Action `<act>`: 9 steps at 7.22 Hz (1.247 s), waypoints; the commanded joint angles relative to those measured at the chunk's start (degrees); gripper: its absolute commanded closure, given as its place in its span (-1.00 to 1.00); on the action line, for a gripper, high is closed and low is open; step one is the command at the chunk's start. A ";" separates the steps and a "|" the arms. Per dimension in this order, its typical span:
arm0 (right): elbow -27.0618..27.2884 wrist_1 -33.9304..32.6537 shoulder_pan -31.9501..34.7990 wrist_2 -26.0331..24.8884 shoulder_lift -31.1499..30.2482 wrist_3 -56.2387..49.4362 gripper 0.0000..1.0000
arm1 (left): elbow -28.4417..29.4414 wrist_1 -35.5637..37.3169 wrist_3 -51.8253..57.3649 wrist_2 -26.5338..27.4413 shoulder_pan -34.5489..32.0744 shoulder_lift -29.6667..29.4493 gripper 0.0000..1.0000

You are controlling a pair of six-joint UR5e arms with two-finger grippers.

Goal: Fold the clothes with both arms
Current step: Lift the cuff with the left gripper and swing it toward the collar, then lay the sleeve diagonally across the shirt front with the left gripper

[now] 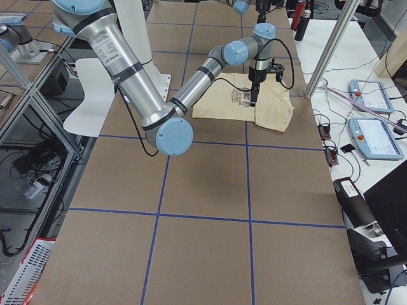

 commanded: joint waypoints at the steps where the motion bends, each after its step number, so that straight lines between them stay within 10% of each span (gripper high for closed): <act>1: -0.07 0.20 0.01 0.09 -0.58 0.00 -1.00 | 12.32 -9.06 -2.42 0.59 4.08 -7.87 1.00; 4: 0.01 0.29 0.01 0.17 -1.29 -0.18 -1.00 | 22.93 -20.16 -2.51 8.49 5.05 -8.44 1.00; 9: -0.34 0.46 0.01 -0.17 -1.99 -0.35 -1.00 | 24.54 -26.85 -2.69 24.90 18.47 -10.11 1.00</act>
